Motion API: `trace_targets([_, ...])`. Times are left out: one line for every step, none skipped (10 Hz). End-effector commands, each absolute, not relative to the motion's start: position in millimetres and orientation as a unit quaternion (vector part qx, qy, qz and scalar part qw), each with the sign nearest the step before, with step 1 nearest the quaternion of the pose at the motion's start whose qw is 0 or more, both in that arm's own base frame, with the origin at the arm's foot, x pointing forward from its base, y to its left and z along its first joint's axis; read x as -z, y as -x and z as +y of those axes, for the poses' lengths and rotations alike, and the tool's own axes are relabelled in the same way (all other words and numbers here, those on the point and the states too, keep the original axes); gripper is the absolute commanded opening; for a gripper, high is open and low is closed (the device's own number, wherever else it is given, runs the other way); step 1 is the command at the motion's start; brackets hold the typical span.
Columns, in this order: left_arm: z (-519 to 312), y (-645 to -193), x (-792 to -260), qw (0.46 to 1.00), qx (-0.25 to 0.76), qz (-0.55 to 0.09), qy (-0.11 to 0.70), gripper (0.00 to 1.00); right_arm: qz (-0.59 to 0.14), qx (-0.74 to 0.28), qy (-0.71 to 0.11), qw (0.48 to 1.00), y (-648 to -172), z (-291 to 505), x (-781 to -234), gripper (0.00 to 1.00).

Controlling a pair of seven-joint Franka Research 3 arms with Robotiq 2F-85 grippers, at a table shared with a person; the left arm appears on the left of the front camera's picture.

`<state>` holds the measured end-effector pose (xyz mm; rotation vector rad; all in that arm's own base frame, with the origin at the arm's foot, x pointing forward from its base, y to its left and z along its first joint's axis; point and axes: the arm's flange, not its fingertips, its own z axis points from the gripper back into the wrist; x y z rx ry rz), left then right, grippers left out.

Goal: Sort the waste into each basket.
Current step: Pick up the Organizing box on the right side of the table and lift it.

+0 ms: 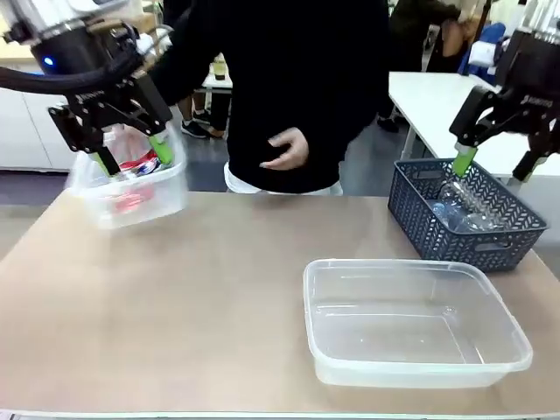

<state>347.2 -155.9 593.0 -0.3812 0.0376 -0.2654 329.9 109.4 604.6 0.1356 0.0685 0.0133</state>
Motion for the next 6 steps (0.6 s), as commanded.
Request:
trace_targets([-157,-348,-589,0.972,0.127,0.017,0.198,1.00,0.037,-0.012,-0.073,0.997,-332,111,-607,1.00])
trace_targets([-156,-347,-593,0.973,0.132,0.019,0.189,1.00,0.034,-0.007,-0.068,0.997,-330,109,-605,1.00])
trace_targets([-192,-338,-586,0.977,0.107,-0.013,0.183,1.00,0.032,-0.028,-0.061,0.997,-312,80,-610,1.00])
trace_targets([-247,-325,-567,0.976,0.072,-0.034,0.200,1.00,0.037,-0.010,-0.033,0.999,-295,42,-596,1.00])
trace_targets([-293,-311,-548,0.974,0.073,-0.026,0.214,1.00,0.042,0.015,-0.013,0.999,-286,15,-575,1.00])
trace_targets([-331,-299,-531,0.976,0.101,-0.031,0.190,1.00,0.056,0.025,-0.009,0.998,-277,4,-552,1.00])
